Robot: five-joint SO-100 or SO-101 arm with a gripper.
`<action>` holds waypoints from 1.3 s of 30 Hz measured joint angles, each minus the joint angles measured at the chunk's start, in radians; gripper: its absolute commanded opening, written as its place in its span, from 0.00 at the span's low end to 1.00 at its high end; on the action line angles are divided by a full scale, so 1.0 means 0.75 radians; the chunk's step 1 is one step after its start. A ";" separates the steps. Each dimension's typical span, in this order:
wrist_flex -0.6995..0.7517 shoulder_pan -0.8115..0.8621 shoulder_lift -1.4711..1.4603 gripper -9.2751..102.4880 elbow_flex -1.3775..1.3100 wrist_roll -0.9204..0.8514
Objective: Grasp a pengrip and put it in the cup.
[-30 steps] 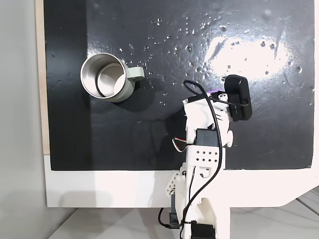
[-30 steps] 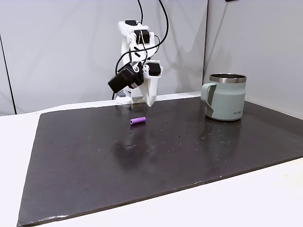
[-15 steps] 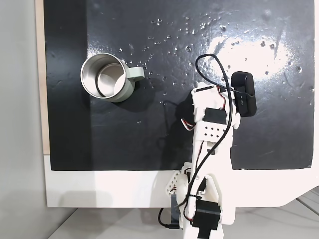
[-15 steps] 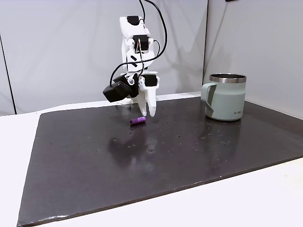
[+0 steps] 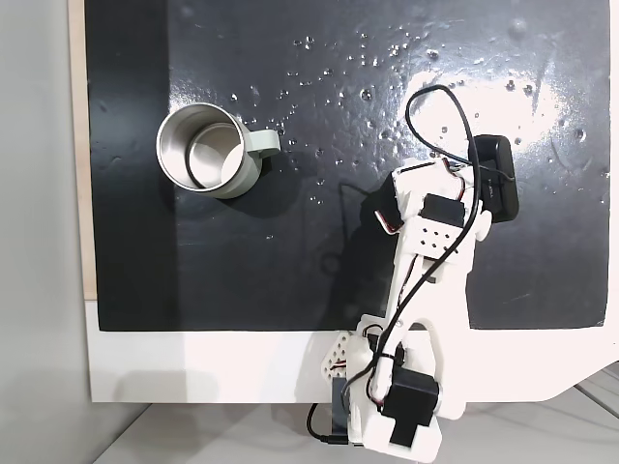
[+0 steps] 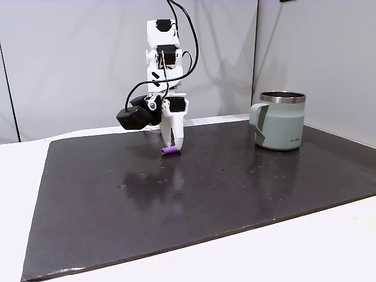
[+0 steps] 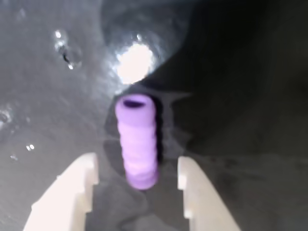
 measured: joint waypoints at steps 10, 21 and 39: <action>0.133 0.006 -0.200 0.08 -0.190 -0.039; 0.241 -0.033 -0.086 0.08 -0.202 -0.014; 0.769 -0.896 0.182 0.08 -0.806 0.528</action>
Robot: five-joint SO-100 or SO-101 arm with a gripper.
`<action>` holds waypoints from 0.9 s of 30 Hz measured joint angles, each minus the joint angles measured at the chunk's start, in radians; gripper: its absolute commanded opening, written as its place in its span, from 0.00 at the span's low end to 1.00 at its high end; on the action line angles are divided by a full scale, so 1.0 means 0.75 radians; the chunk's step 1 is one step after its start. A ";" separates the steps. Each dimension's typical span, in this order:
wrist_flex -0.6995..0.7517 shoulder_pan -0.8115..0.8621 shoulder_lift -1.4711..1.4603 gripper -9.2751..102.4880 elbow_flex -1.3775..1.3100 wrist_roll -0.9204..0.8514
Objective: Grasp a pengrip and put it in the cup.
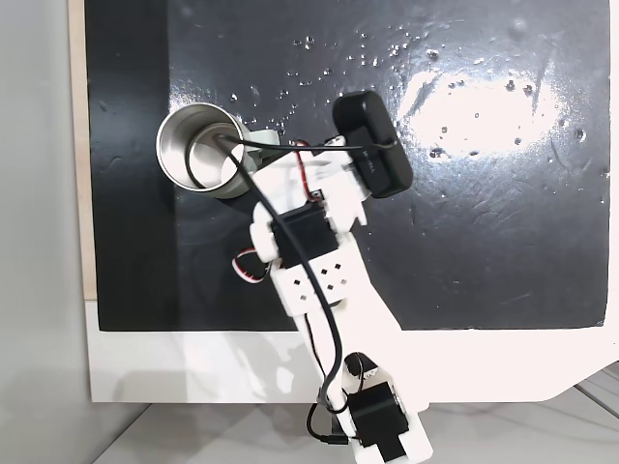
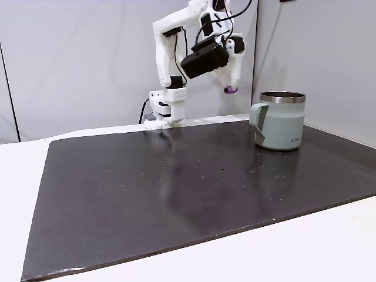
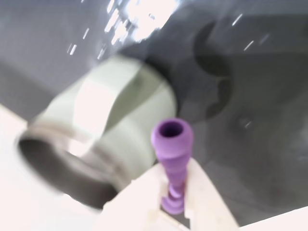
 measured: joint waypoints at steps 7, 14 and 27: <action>-0.237 -0.188 0.061 0.08 -0.047 0.059; -0.479 -0.233 -0.008 0.08 -0.072 0.155; -0.532 -0.333 -0.174 0.10 -0.074 0.174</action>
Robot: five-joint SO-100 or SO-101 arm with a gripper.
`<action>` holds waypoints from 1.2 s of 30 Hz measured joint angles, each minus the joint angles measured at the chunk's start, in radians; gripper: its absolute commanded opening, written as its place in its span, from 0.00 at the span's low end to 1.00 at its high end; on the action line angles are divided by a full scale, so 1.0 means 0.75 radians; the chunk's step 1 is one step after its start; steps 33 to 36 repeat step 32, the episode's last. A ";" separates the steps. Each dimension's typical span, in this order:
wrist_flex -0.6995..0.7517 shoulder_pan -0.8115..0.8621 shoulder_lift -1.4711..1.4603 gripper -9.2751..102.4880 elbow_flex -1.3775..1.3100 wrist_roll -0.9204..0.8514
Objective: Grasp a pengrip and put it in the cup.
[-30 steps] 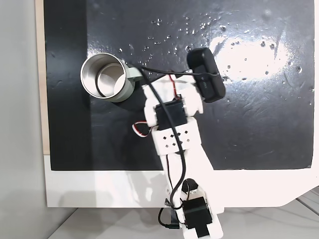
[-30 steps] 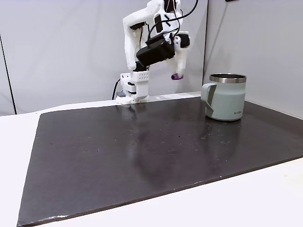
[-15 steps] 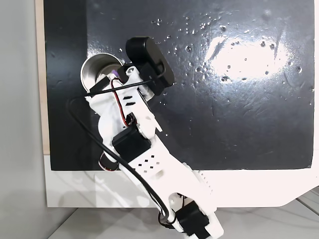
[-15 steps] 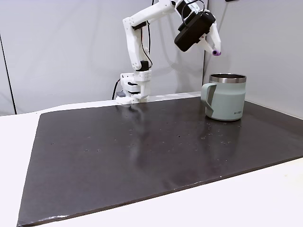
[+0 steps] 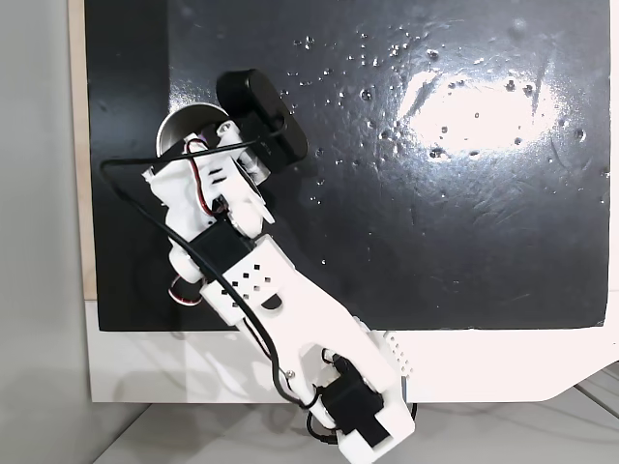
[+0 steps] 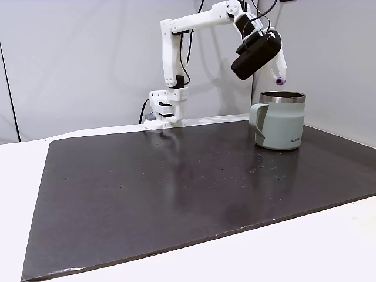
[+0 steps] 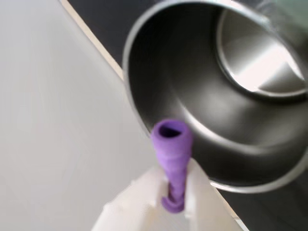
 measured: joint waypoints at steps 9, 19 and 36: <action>-0.006 -0.008 0.000 0.29 0.000 -0.006; -0.006 -0.008 0.000 0.31 0.000 -0.006; -0.002 -0.008 0.000 0.30 0.000 -0.039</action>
